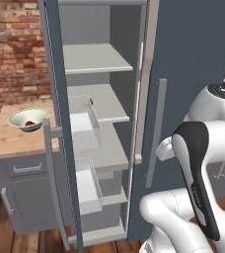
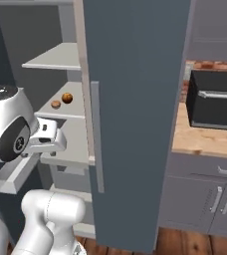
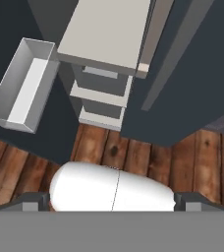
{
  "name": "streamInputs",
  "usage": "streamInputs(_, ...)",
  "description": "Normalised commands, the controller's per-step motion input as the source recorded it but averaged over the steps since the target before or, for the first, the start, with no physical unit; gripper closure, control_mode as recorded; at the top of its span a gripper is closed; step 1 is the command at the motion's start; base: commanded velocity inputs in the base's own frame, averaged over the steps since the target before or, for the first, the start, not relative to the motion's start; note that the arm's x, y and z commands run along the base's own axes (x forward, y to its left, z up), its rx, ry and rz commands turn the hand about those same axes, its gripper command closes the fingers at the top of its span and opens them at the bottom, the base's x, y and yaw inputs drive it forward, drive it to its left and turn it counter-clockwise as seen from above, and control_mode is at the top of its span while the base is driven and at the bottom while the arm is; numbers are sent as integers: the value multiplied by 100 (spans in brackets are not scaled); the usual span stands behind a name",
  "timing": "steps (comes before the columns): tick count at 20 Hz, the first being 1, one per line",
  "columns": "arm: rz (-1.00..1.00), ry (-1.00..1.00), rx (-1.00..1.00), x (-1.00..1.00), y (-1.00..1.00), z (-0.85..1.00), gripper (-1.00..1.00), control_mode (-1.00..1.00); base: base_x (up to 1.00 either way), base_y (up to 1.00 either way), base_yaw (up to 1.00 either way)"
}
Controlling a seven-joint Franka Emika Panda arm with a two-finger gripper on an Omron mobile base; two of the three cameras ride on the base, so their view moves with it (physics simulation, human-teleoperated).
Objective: Take the bell pepper, orange, and tangerine from the freezer and place them in the bowl on the counter.
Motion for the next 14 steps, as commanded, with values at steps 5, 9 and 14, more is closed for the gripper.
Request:
streamInputs(5,0,0,0,0,0,0,-100,100,27,-6,16)
streamInputs(9,0,0,0,0,0,0,-100,100,39,0,3)
streamInputs(14,0,0,0,0,0,0,-100,100,53,2,0)
